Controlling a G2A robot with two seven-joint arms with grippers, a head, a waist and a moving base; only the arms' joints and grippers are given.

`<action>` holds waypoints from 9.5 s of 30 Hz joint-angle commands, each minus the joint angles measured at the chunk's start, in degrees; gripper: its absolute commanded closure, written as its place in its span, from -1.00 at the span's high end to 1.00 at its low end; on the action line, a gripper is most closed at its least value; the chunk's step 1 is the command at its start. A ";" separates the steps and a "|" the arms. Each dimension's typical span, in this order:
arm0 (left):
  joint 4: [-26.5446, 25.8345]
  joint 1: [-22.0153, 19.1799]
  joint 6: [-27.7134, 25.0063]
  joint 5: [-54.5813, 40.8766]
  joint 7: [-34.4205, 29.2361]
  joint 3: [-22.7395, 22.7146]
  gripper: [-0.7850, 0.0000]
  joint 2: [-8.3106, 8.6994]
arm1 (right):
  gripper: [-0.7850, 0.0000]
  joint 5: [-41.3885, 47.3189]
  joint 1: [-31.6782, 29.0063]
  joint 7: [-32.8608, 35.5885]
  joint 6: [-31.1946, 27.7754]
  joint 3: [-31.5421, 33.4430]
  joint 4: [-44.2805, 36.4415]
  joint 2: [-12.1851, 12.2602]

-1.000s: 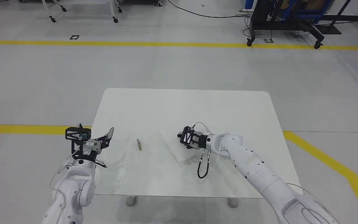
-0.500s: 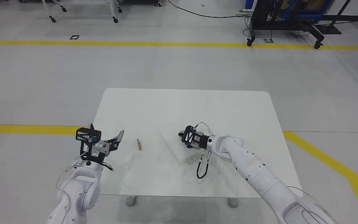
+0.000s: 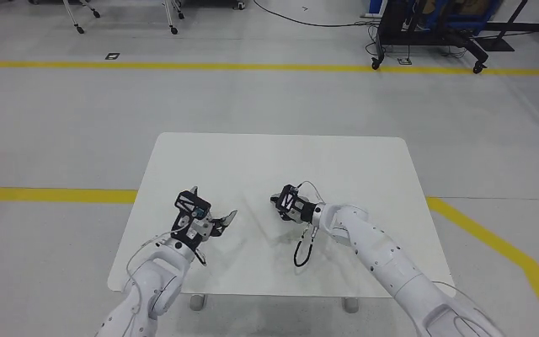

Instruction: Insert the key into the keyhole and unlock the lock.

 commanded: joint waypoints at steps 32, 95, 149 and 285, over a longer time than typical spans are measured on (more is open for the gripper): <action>27.48 -30.47 7.15 7.04 -22.76 25.12 1.00 -7.46 | -1.00 -2.31 -1.94 -4.11 -2.30 2.84 -1.26 1.29; 10.27 -9.88 -23.64 -72.50 -42.20 -14.97 1.00 -0.37 | -1.00 65.95 -3.71 3.01 -16.72 7.75 1.77 -1.69; 29.41 -27.87 -13.80 -86.31 -39.54 5.63 -0.69 -0.60 | -1.00 77.65 -3.40 6.09 -10.01 -0.34 1.09 -8.80; 34.91 -34.62 -10.12 -100.04 -67.17 8.70 -1.00 3.23 | -0.36 103.72 -4.73 65.99 0.64 12.76 0.92 -5.39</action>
